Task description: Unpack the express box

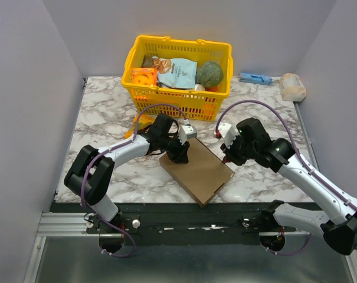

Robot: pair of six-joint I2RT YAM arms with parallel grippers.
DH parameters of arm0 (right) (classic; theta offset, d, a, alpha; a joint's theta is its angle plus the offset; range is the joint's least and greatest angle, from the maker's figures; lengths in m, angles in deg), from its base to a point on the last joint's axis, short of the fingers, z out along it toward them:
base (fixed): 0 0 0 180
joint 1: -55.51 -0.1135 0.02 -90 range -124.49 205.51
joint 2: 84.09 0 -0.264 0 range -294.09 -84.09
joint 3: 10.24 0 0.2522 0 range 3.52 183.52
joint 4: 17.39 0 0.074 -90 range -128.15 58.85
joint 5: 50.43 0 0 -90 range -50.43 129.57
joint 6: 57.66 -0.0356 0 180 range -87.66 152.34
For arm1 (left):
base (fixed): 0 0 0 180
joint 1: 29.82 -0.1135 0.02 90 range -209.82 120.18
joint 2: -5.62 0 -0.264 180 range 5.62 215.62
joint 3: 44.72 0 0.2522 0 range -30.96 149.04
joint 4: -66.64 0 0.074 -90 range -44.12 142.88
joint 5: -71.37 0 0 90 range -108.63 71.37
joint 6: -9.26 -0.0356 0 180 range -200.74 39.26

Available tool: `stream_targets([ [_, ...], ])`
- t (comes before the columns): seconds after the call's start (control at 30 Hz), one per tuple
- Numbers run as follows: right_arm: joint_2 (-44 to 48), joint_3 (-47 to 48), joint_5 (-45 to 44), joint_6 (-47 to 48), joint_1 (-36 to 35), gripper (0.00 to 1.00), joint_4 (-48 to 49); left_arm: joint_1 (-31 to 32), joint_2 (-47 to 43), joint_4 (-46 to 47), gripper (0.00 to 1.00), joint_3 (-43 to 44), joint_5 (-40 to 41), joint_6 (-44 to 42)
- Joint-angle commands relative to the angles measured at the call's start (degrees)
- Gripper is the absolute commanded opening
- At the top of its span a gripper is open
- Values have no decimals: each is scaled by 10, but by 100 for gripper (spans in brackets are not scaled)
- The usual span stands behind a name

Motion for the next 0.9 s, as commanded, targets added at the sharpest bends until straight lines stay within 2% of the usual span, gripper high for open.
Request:
stream_targets([
  [0.0, 27, -10, -5, -19, -4, 0, -131, -2, 28, -33, 41, -12, 91, -6],
  [0.13, 48, -15, 5, -31, -4, 1, -157, 0, 31, -34, 41, -10, 95, -6],
  [0.37, 30, -7, -1, -23, -4, 0, -120, 1, -10, -37, 41, 3, 72, -26],
  [0.63, 32, 13, 5, -31, -4, 0, -165, 1, -25, -39, 41, -17, 91, -66],
  [0.77, 49, -6, -2, -33, -4, 1, -157, 1, -48, -34, 41, -14, 37, -65],
  [0.8, 49, -7, -5, -33, -4, 0, -151, 1, -54, -37, 40, 0, -19, -70],
  [0.87, 40, -3, -8, -27, -4, 1, -144, 4, -62, -27, 39, 12, -68, -73],
])
